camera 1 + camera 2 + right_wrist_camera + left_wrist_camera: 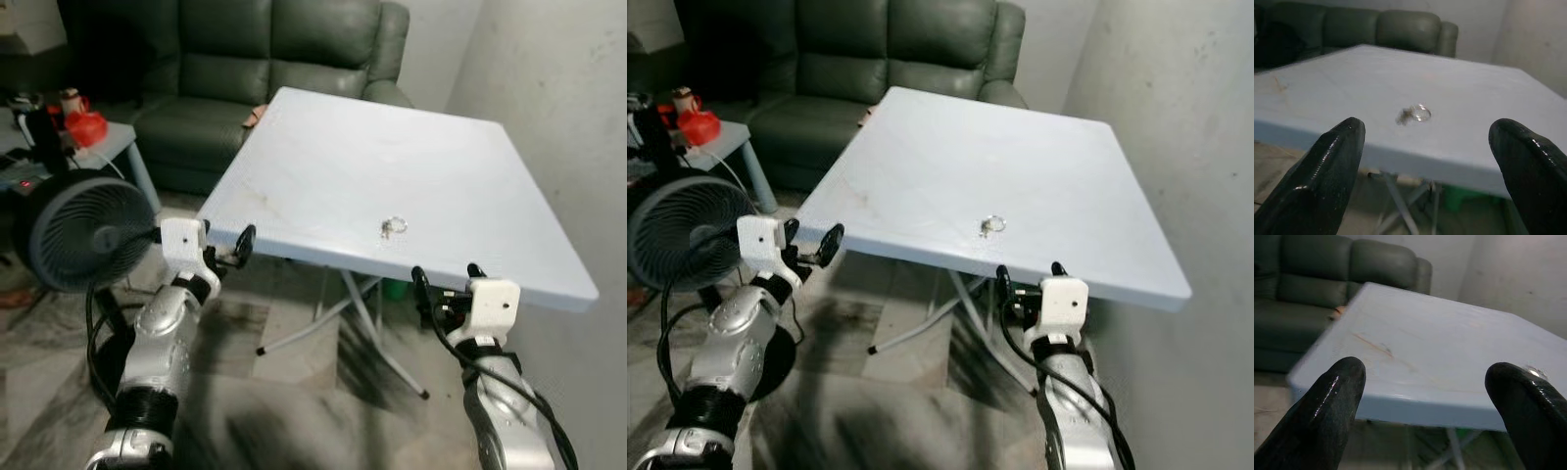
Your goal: Hang keys on a hook
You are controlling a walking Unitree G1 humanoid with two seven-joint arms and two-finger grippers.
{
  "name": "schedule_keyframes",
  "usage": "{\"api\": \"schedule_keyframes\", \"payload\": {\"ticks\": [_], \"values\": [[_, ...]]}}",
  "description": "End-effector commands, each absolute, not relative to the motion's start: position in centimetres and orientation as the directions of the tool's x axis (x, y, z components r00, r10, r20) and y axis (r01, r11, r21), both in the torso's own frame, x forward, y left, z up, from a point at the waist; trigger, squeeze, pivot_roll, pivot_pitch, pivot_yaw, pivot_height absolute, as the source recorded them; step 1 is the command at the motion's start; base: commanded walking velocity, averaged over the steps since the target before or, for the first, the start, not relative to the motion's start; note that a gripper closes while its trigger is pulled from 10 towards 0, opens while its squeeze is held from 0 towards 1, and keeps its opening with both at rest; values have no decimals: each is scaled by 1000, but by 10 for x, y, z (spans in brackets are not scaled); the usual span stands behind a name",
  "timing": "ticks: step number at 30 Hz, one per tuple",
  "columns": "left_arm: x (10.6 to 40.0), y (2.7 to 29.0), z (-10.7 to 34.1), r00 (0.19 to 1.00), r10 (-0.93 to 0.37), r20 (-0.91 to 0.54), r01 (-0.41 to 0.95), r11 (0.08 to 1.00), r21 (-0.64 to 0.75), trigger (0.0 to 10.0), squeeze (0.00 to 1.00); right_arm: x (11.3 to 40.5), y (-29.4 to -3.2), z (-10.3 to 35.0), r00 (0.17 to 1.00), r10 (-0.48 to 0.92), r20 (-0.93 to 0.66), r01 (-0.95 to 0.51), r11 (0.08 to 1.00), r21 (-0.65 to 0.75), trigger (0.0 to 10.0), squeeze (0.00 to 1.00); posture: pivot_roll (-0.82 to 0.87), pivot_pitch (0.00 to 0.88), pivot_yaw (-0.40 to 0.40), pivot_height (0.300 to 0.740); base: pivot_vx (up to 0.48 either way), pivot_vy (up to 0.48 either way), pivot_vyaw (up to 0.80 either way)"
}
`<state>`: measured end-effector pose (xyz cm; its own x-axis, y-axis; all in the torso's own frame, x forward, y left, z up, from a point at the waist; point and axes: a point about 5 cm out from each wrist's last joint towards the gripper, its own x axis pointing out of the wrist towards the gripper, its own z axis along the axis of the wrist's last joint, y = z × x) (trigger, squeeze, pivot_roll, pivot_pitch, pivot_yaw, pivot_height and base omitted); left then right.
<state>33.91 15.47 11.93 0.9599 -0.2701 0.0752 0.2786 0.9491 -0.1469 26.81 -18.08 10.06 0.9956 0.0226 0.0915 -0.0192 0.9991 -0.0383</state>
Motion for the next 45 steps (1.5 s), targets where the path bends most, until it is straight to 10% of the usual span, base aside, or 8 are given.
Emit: {"api": "schedule_keyframes", "payload": {"ticks": [1, 45], "values": [[341, 150, 122, 955, -286, 75, 294, 946, -135, 10000, 0, 268, -185, 103, 995, 6, 96, -2, 999, -36, 10000, 0, -97, 0, -59, 740, 0, 0, 0], [340, 149, 118, 952, -307, 17, 307, 945, -112, 10000, 0, 266, -183, 100, 996, 17, 85, -15, 999, -32, 10000, 0, -92, 0, -55, 740, 214, 0, 0]]}}
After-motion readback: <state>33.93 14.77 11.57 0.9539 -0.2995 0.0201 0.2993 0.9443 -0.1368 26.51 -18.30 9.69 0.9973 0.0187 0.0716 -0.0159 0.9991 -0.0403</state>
